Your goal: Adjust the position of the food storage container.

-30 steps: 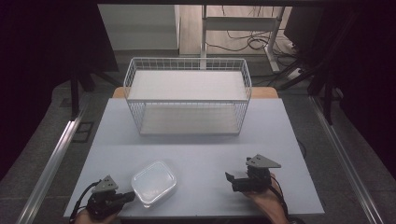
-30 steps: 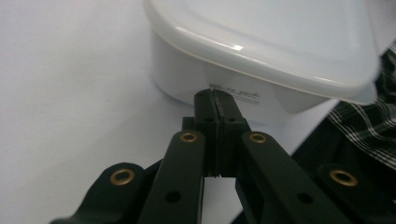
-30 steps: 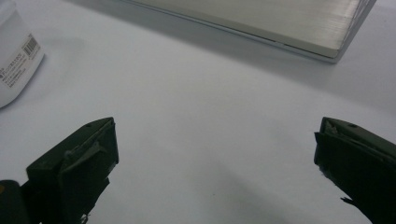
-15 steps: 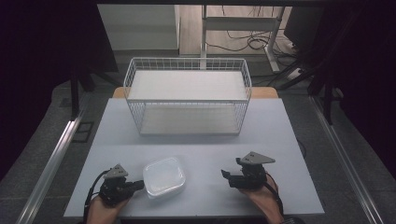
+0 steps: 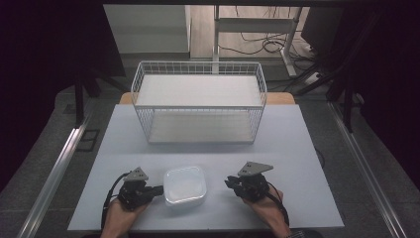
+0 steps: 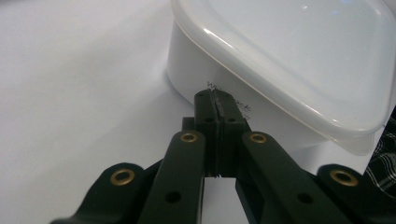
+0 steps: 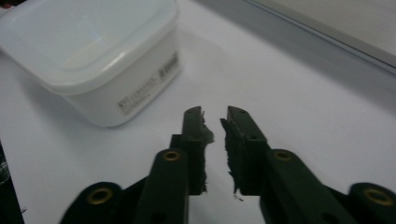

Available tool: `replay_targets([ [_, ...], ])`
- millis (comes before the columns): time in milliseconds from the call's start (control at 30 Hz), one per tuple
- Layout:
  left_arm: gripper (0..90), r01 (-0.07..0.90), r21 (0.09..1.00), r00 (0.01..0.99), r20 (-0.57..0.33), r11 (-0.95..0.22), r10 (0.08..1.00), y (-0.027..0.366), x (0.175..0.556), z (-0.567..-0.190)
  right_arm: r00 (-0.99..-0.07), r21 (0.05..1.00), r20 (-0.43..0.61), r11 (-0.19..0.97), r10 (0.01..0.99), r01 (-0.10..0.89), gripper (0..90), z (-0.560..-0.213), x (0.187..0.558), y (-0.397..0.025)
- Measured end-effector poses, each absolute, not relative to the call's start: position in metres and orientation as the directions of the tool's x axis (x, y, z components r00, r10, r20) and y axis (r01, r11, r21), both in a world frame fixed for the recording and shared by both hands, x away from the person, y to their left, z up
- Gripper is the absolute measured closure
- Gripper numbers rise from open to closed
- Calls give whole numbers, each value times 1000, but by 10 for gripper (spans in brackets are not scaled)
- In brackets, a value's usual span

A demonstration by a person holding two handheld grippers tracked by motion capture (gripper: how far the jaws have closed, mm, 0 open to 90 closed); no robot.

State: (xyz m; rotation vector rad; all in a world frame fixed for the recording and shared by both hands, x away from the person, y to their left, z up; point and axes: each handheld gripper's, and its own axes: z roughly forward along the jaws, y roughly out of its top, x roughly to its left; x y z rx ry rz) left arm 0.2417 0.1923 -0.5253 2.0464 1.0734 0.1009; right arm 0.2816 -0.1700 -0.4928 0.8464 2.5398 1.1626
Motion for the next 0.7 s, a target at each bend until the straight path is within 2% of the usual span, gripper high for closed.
replay_targets([
  [67, 900, 645, 689, 648, -264, -331, 714, 186, 247, -525, -816, 737, 41, 534, 576, 414, 877, -494, 283, -164],
  [133, 900, 643, 689, 652, -264, -334, 711, 183, 249, -524, -818, 733, 47, 537, 573, 418, 893, -494, 284, -159],
  [433, 900, 616, 696, 683, -240, -368, 690, 155, 261, -523, -809, 724, 78, 525, 582, 448, 896, -497, 283, -154],
  [700, 900, 611, 702, 686, -240, -366, 686, 143, 264, -523, -786, 710, 67, 524, 615, 470, 896, -498, 283, -162],
])
